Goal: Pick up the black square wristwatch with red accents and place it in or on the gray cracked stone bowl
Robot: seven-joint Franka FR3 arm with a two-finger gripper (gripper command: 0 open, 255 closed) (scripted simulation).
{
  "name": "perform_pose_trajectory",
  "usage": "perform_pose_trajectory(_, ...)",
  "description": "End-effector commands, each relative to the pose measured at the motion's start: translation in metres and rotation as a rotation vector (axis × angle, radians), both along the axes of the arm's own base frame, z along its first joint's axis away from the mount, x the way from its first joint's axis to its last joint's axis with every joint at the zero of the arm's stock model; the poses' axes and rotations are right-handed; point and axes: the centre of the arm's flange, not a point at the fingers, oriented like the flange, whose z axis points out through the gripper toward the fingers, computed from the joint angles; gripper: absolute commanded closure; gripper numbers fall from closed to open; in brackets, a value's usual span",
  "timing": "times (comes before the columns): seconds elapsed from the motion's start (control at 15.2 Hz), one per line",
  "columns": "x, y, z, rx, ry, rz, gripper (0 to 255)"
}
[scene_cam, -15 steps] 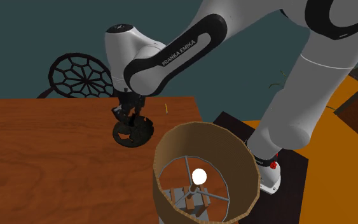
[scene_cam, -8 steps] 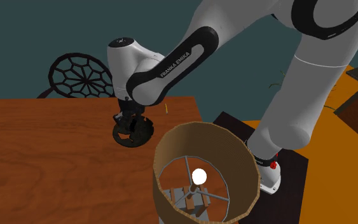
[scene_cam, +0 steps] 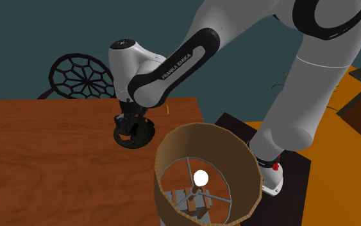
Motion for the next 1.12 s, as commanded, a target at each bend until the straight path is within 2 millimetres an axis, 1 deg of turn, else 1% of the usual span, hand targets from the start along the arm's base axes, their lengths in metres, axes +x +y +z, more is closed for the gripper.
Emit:
perform_pose_trajectory(0.0, 0.0, 0.0, 0.0, 0.0, 0.0, 0.0, 0)
perform_pose_trajectory(0.26, 0.0, 0.0, 0.0, 0.0, 0.0, 0.0, 0)
perform_pose_trajectory(0.46, 0.0, 0.0, 0.04, 0.0, 0.0, 0.0, 0)
perform_pose_trajectory(0.53, 0.0, 0.0, 0.05, 0.0, 0.0, 0.0, 0)
perform_pose_trajectory(1.06, 0.0, 0.0, 0.05, 0.0, 0.0, 0.0, 0)
